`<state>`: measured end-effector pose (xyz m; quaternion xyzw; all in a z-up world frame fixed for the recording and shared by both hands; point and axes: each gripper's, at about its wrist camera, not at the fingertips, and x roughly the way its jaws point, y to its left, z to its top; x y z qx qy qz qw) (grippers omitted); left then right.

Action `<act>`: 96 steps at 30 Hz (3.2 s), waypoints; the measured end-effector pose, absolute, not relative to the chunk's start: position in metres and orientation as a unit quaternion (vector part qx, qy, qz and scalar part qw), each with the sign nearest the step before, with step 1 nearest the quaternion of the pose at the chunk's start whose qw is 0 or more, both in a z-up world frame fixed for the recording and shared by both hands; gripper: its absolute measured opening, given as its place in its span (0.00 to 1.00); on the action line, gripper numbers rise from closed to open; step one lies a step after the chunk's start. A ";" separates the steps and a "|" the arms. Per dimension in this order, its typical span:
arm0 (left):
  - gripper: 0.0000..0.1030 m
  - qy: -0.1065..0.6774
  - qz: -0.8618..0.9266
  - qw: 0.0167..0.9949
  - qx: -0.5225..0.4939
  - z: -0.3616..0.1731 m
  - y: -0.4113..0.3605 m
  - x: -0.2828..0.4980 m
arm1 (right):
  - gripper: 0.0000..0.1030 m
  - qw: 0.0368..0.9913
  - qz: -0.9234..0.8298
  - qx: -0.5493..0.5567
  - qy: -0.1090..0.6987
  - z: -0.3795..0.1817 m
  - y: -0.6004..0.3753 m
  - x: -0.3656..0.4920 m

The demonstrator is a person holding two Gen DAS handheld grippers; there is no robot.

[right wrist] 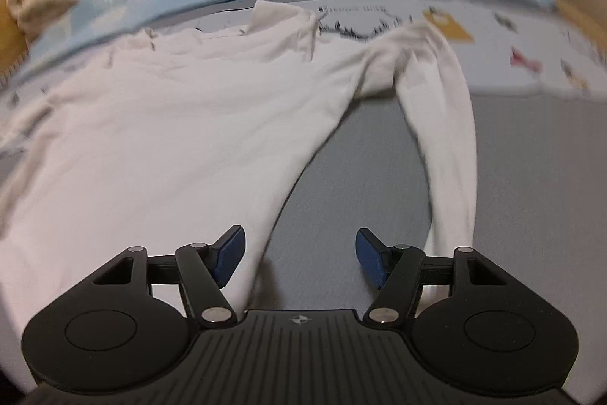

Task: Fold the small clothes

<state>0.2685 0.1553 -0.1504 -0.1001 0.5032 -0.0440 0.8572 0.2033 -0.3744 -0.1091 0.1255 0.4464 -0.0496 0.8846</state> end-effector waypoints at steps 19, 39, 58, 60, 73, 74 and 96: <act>0.05 0.456 -0.138 0.860 -0.185 -0.161 0.158 0.247 | 0.04 0.862 0.078 0.199 0.459 -0.119 -0.340 0.113; 0.75 0.499 -0.165 0.842 -0.122 -0.184 0.165 0.242 | 0.08 0.842 -0.056 0.320 0.430 -0.127 -0.412 0.128; 0.25 0.480 -0.173 0.856 0.086 -0.208 0.105 0.221 | 0.09 0.847 -0.061 0.297 0.437 -0.130 -0.408 0.144; 0.17 0.475 -0.152 0.865 0.058 -0.200 0.111 0.229 | 0.08 0.846 -0.058 0.296 0.439 -0.127 -0.408 0.154; 0.14 0.507 -0.061 0.860 -0.025 -0.204 0.143 0.261 | 0.40 0.870 -0.080 0.278 0.400 -0.098 -0.411 0.183; 0.14 0.507 -0.062 0.859 -0.023 -0.204 0.141 0.262 | 0.46 0.882 -0.063 0.252 0.394 -0.091 -0.403 0.169; 0.14 0.504 -0.054 0.862 -0.013 -0.202 0.132 0.258 | 0.52 0.914 -0.055 0.033 0.400 -0.124 -0.314 0.075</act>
